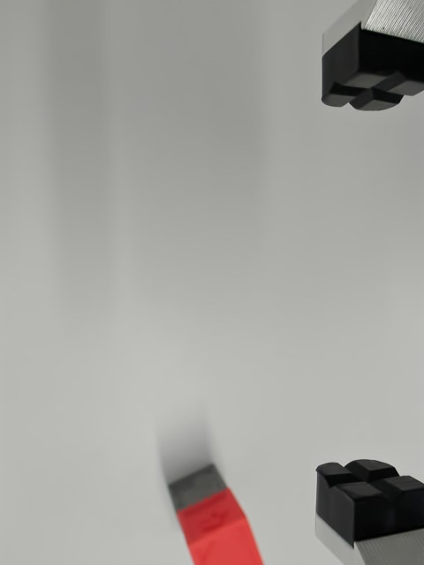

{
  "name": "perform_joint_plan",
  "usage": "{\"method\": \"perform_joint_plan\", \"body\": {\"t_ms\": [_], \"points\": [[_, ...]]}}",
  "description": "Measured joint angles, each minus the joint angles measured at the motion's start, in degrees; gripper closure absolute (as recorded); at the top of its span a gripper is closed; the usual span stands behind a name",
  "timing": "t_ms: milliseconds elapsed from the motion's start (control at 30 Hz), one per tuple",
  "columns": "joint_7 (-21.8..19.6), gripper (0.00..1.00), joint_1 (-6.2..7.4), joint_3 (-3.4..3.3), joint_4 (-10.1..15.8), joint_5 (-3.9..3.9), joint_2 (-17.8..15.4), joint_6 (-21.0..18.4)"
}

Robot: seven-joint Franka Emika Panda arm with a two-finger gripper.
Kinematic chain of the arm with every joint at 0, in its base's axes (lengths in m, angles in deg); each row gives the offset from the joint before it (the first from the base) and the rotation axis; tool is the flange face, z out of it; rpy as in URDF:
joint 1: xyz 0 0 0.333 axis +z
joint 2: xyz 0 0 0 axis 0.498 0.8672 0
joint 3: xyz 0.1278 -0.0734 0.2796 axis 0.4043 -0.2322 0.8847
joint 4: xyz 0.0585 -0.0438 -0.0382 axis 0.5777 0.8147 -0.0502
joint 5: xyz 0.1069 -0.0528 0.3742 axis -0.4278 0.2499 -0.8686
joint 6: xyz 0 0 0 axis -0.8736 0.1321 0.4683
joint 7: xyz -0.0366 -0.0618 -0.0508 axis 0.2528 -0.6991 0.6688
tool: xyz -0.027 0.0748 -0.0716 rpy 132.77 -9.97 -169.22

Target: Destack cube

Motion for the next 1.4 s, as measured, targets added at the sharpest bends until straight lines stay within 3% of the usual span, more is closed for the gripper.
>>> {"method": "perform_joint_plan", "body": {"t_ms": [867, 1400], "points": [[0.0, 0.0, 0.3, 0.14, 0.3, 0.0, 0.0, 0.2], [0.0, 0.0, 1.14, 1.0, 2.1, 0.03, 0.1, 1.8]]}}
